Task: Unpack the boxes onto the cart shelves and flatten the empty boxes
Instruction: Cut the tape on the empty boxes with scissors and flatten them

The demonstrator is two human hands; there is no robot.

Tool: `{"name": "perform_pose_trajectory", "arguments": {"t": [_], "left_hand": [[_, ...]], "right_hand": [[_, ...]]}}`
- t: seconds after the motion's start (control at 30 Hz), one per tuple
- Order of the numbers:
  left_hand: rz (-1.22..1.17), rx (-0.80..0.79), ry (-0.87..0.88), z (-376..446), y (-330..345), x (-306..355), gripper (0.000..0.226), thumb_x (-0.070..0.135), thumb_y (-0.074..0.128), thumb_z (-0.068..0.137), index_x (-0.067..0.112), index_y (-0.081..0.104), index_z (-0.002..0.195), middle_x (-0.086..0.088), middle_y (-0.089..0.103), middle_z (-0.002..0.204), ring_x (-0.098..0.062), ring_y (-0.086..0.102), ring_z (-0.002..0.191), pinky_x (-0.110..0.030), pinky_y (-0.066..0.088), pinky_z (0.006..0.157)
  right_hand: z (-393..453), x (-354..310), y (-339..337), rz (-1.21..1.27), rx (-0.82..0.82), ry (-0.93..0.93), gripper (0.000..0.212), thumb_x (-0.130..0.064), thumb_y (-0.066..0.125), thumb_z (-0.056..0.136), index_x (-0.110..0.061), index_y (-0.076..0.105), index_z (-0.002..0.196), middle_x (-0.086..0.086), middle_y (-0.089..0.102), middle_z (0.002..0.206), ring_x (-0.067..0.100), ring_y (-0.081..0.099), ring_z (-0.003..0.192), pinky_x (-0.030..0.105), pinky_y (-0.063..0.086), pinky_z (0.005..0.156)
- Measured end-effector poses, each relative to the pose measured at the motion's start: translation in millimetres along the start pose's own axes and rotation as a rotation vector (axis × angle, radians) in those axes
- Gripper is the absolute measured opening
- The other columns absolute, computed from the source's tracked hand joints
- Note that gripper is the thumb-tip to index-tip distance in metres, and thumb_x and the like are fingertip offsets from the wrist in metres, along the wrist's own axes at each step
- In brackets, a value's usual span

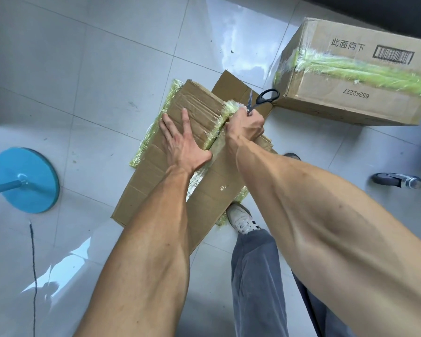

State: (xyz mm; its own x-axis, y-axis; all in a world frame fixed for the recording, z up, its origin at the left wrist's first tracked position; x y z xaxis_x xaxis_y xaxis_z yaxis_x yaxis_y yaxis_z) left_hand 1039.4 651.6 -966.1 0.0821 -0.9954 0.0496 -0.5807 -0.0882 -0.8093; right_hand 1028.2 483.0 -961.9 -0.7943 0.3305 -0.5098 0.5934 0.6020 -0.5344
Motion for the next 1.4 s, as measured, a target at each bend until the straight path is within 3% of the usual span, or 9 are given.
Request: {"name": "perform_pose_trajectory", "arguments": {"t": [0.17, 0.27, 0.43, 0.87, 0.97, 1.07, 1.17, 1.33, 1.4], "left_hand": [[0.087, 0.049, 0.004, -8.1, 1.7, 19.0, 0.134, 0.076, 0.064, 0.060, 0.023, -0.011, 0.155, -0.032, -0.018, 0.157, -0.047, -0.011, 0.147, -0.062, 0.020, 0.114], [-0.006, 0.064, -0.049, 4.2, -4.6, 36.7, 0.133, 0.079, 0.070, 0.058, 0.026, -0.002, 0.156, -0.034, -0.013, 0.157, -0.048, -0.008, 0.147, -0.057, 0.032, 0.111], [-0.033, 0.042, -0.047, 20.0, -18.1, 34.4, 0.124, 0.069, 0.080, 0.059, 0.033, 0.012, 0.155, -0.036, 0.005, 0.155, -0.053, 0.008, 0.144, -0.047, 0.026, 0.116], [-0.203, 0.087, -0.059, 17.3, -20.8, 27.4, 0.111, 0.067, 0.069, 0.064, 0.017, 0.024, 0.152, -0.032, 0.015, 0.156, -0.045, 0.012, 0.147, -0.048, 0.021, 0.118], [-0.177, 0.083, -0.055, 19.9, -25.0, 25.4, 0.101, 0.052, 0.070, 0.066, 0.015, 0.027, 0.150, -0.034, 0.019, 0.154, -0.045, 0.018, 0.145, -0.048, 0.022, 0.119], [-0.161, 0.066, -0.057, 19.9, -26.1, 24.0, 0.097, 0.047, 0.070, 0.066, 0.015, 0.028, 0.148, -0.034, 0.020, 0.153, -0.045, 0.021, 0.144, -0.050, 0.023, 0.118], [-0.187, 0.070, -0.047, 16.5, -24.2, 25.9, 0.096, 0.050, 0.070, 0.065, 0.018, 0.030, 0.146, -0.032, 0.020, 0.154, -0.044, 0.023, 0.144, -0.051, 0.026, 0.117], [-0.274, 0.067, -0.047, -0.9, -14.4, 24.0, 0.103, 0.057, 0.073, 0.070, 0.027, 0.022, 0.155, -0.021, -0.004, 0.163, -0.034, -0.001, 0.151, -0.039, 0.015, 0.119], [-0.329, 0.082, -0.034, -9.1, -15.2, 21.6, 0.086, 0.057, 0.069, 0.076, 0.027, 0.036, 0.150, -0.017, 0.002, 0.164, -0.031, 0.006, 0.151, -0.036, 0.018, 0.118]], "right_hand": [[16.0, 0.4, -17.3, -0.087, -0.027, -0.010, 0.036, -0.017, 0.055, 0.085, -0.016, 0.035, 0.055, 0.014, 0.056, 0.066, 0.038, 0.063, 0.076, 0.044, 0.051, 0.063], [8.2, 0.6, -16.8, -0.084, -0.012, -0.011, 0.031, -0.016, 0.055, 0.088, -0.009, 0.044, 0.060, 0.017, 0.058, 0.074, 0.032, 0.048, 0.078, 0.033, 0.033, 0.064], [-8.7, 8.8, -9.8, -0.079, 0.021, 0.029, 0.029, -0.018, 0.048, 0.099, 0.007, 0.063, 0.102, 0.022, 0.064, 0.113, 0.033, 0.053, 0.107, 0.035, 0.035, 0.090], [-12.4, -4.7, -0.3, 0.013, 0.112, 0.023, 0.023, -0.015, 0.053, 0.093, 0.002, 0.061, 0.080, 0.017, 0.067, 0.089, 0.030, 0.048, 0.078, 0.028, 0.025, 0.064], [-6.5, -15.4, 4.2, -0.220, -0.037, -0.253, 0.025, -0.012, 0.052, 0.093, -0.009, 0.048, 0.069, 0.009, 0.056, 0.073, 0.028, 0.042, 0.072, 0.024, 0.030, 0.055], [0.6, -23.2, 14.3, -0.495, -0.230, -0.533, 0.016, -0.016, 0.048, 0.098, -0.011, 0.060, 0.091, 0.011, 0.061, 0.087, 0.020, 0.054, 0.067, 0.014, 0.045, 0.059], [5.8, -25.2, 9.4, -0.474, -0.205, -0.514, 0.016, -0.025, 0.048, 0.099, -0.017, 0.053, 0.086, -0.001, 0.054, 0.071, -0.002, 0.034, 0.052, 0.010, 0.026, 0.034], [-2.9, -9.6, -15.8, -0.245, -0.073, -0.332, 0.036, -0.034, 0.039, 0.104, -0.014, 0.050, 0.077, -0.007, 0.042, 0.061, 0.002, 0.036, 0.055, 0.021, 0.021, 0.047], [-1.9, -8.5, -26.4, -0.200, -0.014, -0.244, 0.035, -0.030, 0.039, 0.105, -0.012, 0.053, 0.079, -0.002, 0.046, 0.070, 0.010, 0.041, 0.061, 0.021, 0.022, 0.051]]}}
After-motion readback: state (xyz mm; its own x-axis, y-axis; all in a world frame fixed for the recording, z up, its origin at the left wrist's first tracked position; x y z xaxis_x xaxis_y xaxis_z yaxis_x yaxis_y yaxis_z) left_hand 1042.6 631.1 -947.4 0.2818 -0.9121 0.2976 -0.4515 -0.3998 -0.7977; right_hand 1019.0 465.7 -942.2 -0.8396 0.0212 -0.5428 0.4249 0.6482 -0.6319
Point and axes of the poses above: each hand's wrist, its own z-axis towards the middle knuckle, its own y-axis out of the palm, x = y × z, the point moved 5 cm from there along z, towards the middle knuckle
